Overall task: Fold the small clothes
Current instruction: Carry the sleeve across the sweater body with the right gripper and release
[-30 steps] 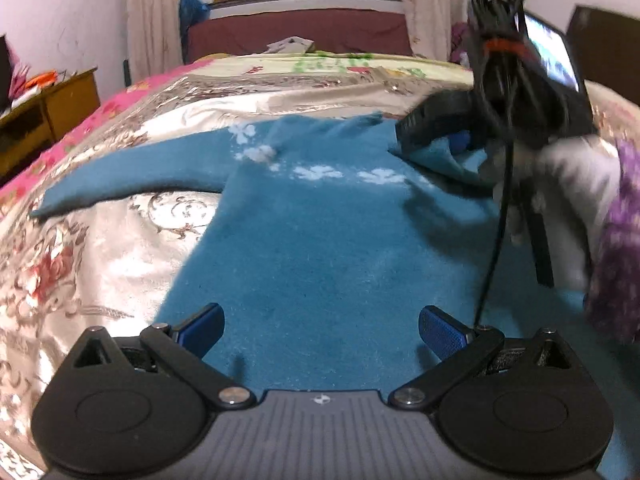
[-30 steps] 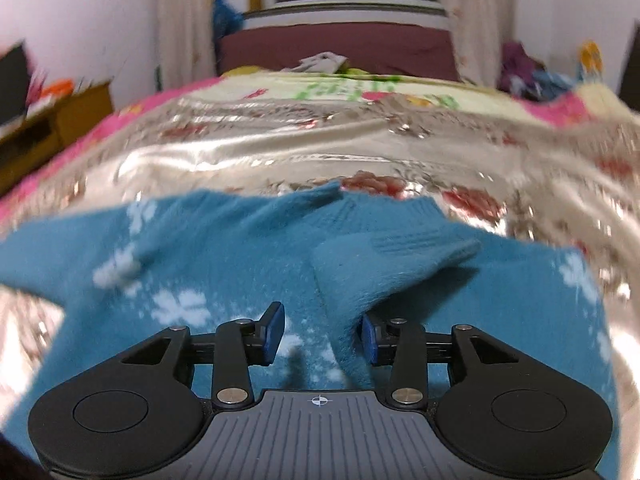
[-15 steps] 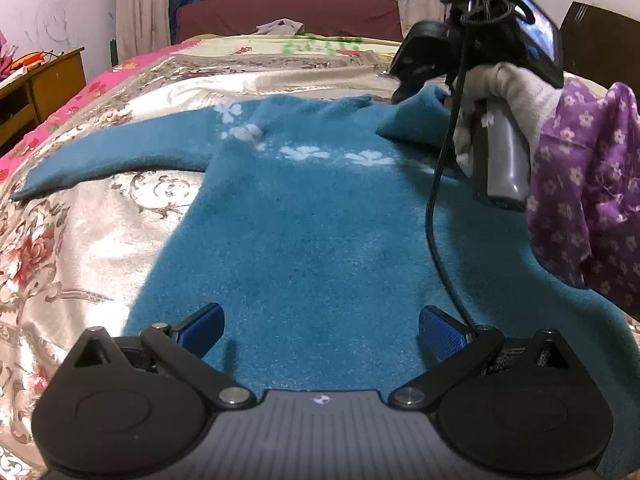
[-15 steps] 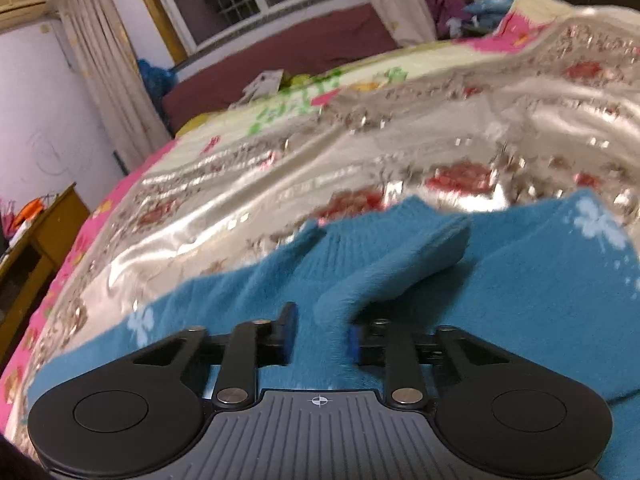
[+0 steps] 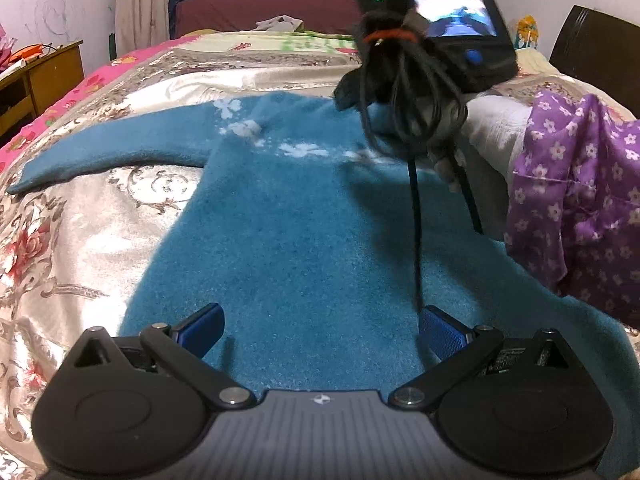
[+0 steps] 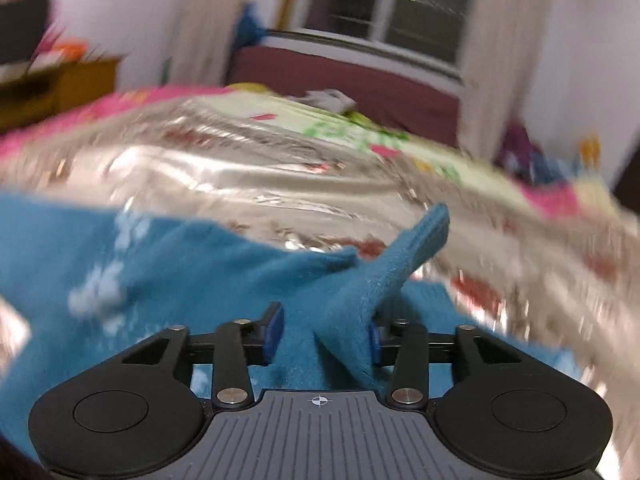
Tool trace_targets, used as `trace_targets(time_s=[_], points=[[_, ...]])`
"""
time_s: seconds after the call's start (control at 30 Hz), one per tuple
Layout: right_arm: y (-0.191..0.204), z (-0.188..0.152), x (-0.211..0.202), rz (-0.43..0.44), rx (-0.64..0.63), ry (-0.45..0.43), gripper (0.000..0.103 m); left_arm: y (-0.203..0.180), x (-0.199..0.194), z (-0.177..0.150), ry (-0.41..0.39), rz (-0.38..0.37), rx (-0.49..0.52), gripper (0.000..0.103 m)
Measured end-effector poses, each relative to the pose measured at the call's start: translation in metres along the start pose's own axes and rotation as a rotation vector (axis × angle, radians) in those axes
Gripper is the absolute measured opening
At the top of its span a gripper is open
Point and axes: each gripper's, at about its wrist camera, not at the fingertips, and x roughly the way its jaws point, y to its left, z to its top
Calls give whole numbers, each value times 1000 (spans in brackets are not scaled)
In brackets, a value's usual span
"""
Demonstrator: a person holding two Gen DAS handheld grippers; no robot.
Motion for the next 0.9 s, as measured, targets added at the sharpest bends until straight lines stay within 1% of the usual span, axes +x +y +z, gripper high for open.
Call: trace_targets(time_s=[0.1,0.17,0.2,0.33,0.4,0.57,0.73,0.8,0.9], points=[[9,0,1,-2,-117,-19,45,0,1,0,3,-5,2,103],[18,0,-2,6,-162,-30,46,0,0,0,2,-7,1,103],[19,1,-4,20,-173,-26,48,0,0,0,1,-7,-1,103],[30,-5,-10,83,-202,-25,49,1,0,1,3,-12,-9,103],[33,-10,-15,103,-209,-22,55,2,0,1,2,-11,-12,103],[32,-12,-23,218,-152,19,56,2,1,1,3,-8,-12,103],[23,-13,-31,291,-45,56,57,1,1,0,0,3,-7,103],[18,-15,-34,307,-7,64,57,1,3,0,6,9,-7,103],[10,-19,-28,291,47,87,57,1,7,-1,20,19,-5,103]])
